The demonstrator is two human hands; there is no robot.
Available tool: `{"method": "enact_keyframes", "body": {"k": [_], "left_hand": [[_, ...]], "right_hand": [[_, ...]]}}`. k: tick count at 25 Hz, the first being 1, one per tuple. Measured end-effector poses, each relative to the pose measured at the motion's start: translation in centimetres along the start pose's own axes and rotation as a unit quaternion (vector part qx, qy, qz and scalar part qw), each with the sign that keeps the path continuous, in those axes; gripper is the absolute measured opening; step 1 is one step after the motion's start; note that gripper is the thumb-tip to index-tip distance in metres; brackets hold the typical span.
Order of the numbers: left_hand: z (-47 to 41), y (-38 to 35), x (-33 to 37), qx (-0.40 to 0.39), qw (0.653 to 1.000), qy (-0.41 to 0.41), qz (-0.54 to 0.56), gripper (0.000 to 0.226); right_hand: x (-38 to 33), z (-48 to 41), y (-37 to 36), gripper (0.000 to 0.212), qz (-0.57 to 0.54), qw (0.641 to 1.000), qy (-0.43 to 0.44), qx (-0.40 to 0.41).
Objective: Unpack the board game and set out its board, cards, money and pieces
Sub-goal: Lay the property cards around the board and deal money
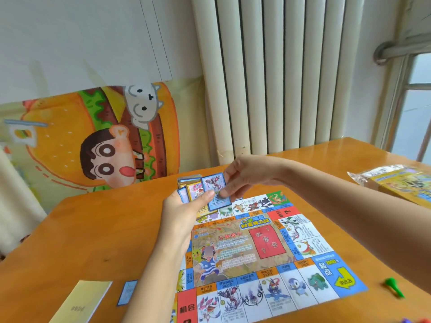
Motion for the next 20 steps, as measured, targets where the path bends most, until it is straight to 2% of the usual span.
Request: {"method": "enact_keyframes", "body": {"k": [2, 7, 9, 12, 18, 20], "left_hand": [[1.3, 0.0, 0.2, -0.012, 1.0, 0.017, 0.012, 0.017], [4.1, 0.9, -1.5, -0.016, 0.989, 0.133, 0.065, 0.011], [5.5, 1.6, -2.5, -0.022, 0.986, 0.159, 0.047, 0.007], [7.1, 2.8, -4.2, -0.038, 0.986, 0.165, 0.001, 0.013], [9.5, 6.6, -7.4, 0.041, 0.987, 0.154, 0.011, 0.013], [10.1, 7.3, -7.9, 0.051, 0.987, 0.149, 0.015, 0.013]], "right_hand": [[-0.2, 1.5, -0.8, 0.011, -0.013, 0.999, 0.0, 0.031], [-0.7, 5.6, -3.4, 0.01, -0.039, 0.995, -0.004, 0.092], [-1.2, 7.4, -4.7, 0.011, -0.05, 0.993, -0.009, 0.104], [-1.7, 10.2, -6.4, 0.012, -0.061, 0.988, -0.023, 0.14], [0.8, 14.9, -13.0, 0.029, 0.058, 0.99, -0.124, 0.016], [1.8, 15.9, -14.6, 0.03, 0.07, 0.985, -0.158, 0.004]]}}
Point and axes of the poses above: each hand's wrist, its own z-axis away from the middle knuckle, its own y-axis out of the back of the hand, x = y × z, the point moved 4 cm from there along -z, towards the middle knuckle, and after that the axes turned 15 degrees about y, right-handed, at the moved point
